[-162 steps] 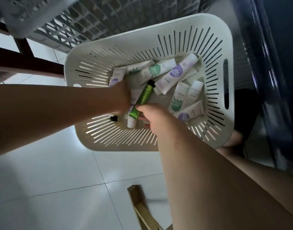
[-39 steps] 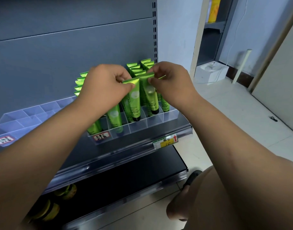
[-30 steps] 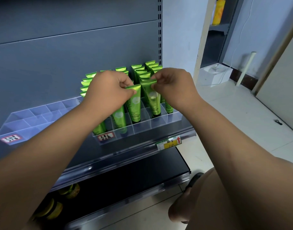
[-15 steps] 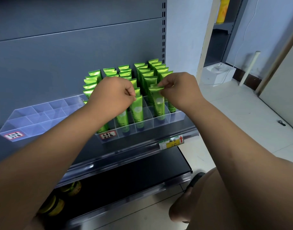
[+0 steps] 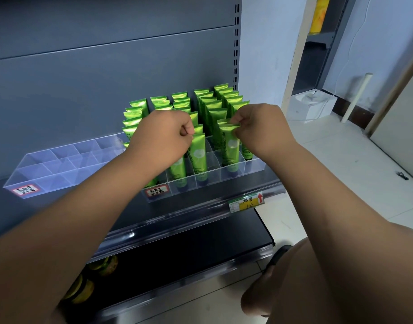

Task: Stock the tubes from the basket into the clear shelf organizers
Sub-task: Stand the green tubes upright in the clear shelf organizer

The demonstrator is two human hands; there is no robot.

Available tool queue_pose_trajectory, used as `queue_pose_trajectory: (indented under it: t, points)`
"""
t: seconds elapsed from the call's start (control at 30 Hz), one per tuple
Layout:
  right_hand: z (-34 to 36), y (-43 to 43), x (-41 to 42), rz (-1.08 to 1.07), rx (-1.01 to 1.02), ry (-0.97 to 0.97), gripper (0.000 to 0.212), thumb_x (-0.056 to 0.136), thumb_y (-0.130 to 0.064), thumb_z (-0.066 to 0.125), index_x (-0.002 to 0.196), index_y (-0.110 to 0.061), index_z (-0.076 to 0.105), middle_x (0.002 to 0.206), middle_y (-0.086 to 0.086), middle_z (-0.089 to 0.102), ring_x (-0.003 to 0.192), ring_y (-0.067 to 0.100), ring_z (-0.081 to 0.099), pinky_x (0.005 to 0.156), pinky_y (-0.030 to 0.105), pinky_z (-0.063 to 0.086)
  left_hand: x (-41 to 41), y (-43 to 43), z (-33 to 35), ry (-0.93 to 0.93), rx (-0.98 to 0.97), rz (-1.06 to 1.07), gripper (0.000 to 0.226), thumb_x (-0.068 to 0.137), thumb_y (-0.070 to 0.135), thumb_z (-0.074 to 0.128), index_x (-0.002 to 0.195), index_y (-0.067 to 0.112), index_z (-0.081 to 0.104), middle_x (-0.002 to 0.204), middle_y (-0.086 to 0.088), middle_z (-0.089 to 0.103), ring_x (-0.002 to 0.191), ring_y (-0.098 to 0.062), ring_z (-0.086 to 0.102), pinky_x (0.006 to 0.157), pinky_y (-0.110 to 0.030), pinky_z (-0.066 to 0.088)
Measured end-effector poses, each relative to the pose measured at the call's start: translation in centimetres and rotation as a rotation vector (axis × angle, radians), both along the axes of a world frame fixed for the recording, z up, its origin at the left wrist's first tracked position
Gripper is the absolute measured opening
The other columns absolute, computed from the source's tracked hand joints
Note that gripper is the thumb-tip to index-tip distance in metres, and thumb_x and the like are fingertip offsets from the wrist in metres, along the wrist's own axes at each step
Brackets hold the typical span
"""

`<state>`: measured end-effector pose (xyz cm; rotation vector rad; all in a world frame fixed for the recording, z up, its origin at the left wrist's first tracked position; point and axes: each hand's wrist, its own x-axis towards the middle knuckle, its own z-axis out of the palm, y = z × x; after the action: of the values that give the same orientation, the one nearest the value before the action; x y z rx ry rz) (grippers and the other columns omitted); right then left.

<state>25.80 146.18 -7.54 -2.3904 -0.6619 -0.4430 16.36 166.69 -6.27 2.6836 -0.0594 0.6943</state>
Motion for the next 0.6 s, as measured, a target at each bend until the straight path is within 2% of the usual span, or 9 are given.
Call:
queue_pose_trajectory:
  t: [0.13,0.23,0.37,0.47,0.6]
  points:
    - [-0.1,0.1,0.0,-0.002,-0.028,-0.048,0.029,0.079,-0.007,0.072,0.101,-0.025,0.078,0.093,-0.004,0.067,0.09,0.022,0.063,0.076,0.029,0.051,0.0,-0.1,-0.2,-0.012,-0.006,0.014,0.011,0.083,0.011,0.069,0.084,0.022,0.074,0.08,0.01,0.07,0.078,-0.015,0.066,0.077,-0.039,0.058]
    - [-0.1,0.1,-0.1,-0.003,-0.078,-0.113,0.032,0.078,-0.005,0.07,0.104,-0.022,0.077,0.102,0.005,0.065,0.093,0.027,0.061,0.076,0.033,0.053,-0.2,-0.3,-0.2,-0.018,0.009,0.017,0.011,0.084,0.012,0.069,0.084,0.022,0.073,0.081,0.009,0.07,0.08,-0.017,0.066,0.082,-0.042,0.056]
    - [-0.3,0.1,-0.6,0.024,-0.154,-0.242,0.036,0.08,0.0,0.064,0.107,-0.02,0.077,0.101,0.008,0.066,0.099,0.035,0.056,0.074,0.04,0.054,-0.6,-0.6,-0.3,-0.065,0.061,0.017,0.01,0.082,0.013,0.07,0.085,0.022,0.073,0.082,0.008,0.07,0.083,-0.02,0.065,0.085,-0.046,0.054]
    - [-0.3,0.4,-1.2,0.015,-0.201,-0.277,0.038,0.079,0.001,0.064,0.108,-0.02,0.077,0.098,0.006,0.066,0.099,0.033,0.054,0.069,0.038,0.052,-0.6,-0.6,-0.6,-0.084,0.065,0.032,0.01,0.082,0.014,0.068,0.083,0.023,0.071,0.08,0.008,0.07,0.082,-0.021,0.065,0.082,-0.046,0.054]
    - [-0.2,0.8,-1.8,0.007,-0.211,-0.275,0.037,0.078,-0.002,0.064,0.107,-0.021,0.077,0.093,0.005,0.066,0.097,0.033,0.054,0.069,0.039,0.054,-0.5,-1.2,-0.5,-0.065,0.106,0.096,0.012,0.086,0.014,0.063,0.083,0.025,0.068,0.082,0.008,0.068,0.085,-0.021,0.064,0.091,-0.046,0.05]
